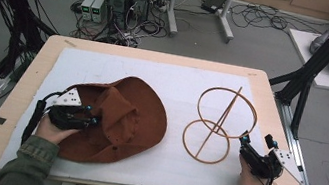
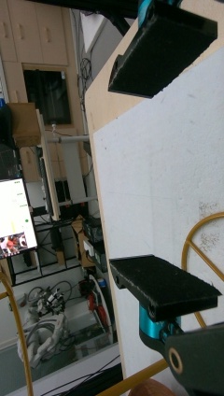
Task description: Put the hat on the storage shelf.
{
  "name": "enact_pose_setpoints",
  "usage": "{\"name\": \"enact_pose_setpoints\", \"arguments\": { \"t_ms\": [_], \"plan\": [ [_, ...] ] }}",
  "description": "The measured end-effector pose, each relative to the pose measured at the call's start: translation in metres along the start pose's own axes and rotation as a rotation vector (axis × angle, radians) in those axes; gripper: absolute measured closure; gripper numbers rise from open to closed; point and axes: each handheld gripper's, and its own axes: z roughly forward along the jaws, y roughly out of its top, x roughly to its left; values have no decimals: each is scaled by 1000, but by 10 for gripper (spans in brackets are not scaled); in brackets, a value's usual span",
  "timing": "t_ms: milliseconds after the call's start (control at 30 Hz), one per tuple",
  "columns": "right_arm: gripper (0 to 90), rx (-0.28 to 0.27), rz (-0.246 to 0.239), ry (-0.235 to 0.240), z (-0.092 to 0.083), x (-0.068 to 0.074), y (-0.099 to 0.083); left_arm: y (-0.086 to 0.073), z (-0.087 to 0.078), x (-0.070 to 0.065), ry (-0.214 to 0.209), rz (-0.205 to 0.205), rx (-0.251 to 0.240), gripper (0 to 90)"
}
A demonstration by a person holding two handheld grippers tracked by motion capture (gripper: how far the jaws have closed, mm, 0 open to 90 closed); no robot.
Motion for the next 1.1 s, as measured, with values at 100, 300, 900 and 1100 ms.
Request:
{"name": "enact_pose_setpoints", "arguments": {
  "t_ms": [100, 300, 900, 1100],
  "plan": [
    [124, 1, -1, 0, 1, 0, 0, 0, 2, -1, 6, 13, 12, 841],
    [125, 1, -3, 3, 2, 0, 0, 0, -1, -1, 0, 5, 5, 852],
    [125, 3, 9, -3, 1, 0, 0, 2, -17, -5, 32, 46, -93, 851],
    [125, 1, 10, -2, 1, 0, 0, 3, -22, -6, 34, 45, -117, 850]
  ]
}}
